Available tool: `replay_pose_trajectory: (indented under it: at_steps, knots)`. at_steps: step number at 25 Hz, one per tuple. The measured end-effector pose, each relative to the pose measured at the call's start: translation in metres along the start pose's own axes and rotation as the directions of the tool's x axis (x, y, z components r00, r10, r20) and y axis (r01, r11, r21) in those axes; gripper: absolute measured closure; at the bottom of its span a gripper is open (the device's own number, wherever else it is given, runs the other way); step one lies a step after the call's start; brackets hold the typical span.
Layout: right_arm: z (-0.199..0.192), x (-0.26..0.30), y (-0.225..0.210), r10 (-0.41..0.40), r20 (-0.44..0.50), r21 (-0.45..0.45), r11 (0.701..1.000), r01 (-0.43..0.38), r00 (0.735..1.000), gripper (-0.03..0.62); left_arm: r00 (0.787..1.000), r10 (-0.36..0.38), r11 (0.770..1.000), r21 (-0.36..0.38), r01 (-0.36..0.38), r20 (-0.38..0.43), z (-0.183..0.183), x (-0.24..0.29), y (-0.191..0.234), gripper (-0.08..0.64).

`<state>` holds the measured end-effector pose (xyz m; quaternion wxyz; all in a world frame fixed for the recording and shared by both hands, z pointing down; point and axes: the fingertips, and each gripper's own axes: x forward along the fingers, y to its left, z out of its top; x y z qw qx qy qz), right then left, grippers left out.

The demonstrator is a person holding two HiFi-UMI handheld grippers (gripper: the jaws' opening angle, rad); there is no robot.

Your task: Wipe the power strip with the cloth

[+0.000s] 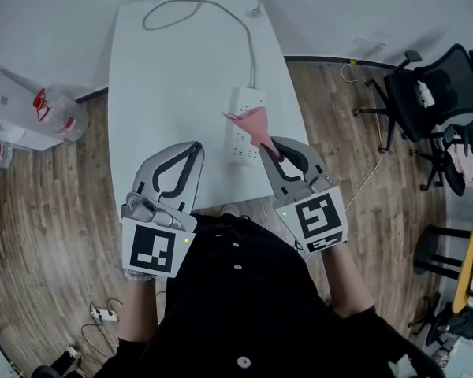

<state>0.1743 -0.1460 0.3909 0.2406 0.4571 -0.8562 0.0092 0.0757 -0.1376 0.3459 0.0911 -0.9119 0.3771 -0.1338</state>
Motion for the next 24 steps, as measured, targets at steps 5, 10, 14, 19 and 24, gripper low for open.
replay_pose_trajectory:
  at_steps: [5,10,14,19,24]
  knots:
    - [-0.001,0.002,0.000,-0.001,0.005,0.002,1.000,0.001,1.000,0.532,1.000,0.004,1.000,0.002,-0.004,-0.004,-0.001,0.000,0.002,0.546]
    - [-0.003,0.003,0.000,0.003,0.004,0.006,1.000,-0.003,1.000,0.532,1.000,0.008,1.000,0.004,-0.008,-0.005,-0.002,0.001,0.001,0.546]
    - [-0.003,0.006,0.001,0.006,0.002,0.006,1.000,-0.007,1.000,0.532,1.000,0.012,1.000,-0.001,-0.012,-0.007,-0.004,0.001,0.004,0.546]
    - [-0.005,0.006,0.000,0.006,-0.006,0.006,1.000,-0.006,1.000,0.532,1.000,0.015,1.000,0.005,-0.015,-0.009,-0.004,0.001,0.005,0.546]
    - [-0.008,0.010,0.006,0.003,-0.014,0.010,1.000,-0.003,1.000,0.532,1.000,0.009,1.000,-0.001,-0.009,-0.019,-0.012,-0.004,0.006,0.546]
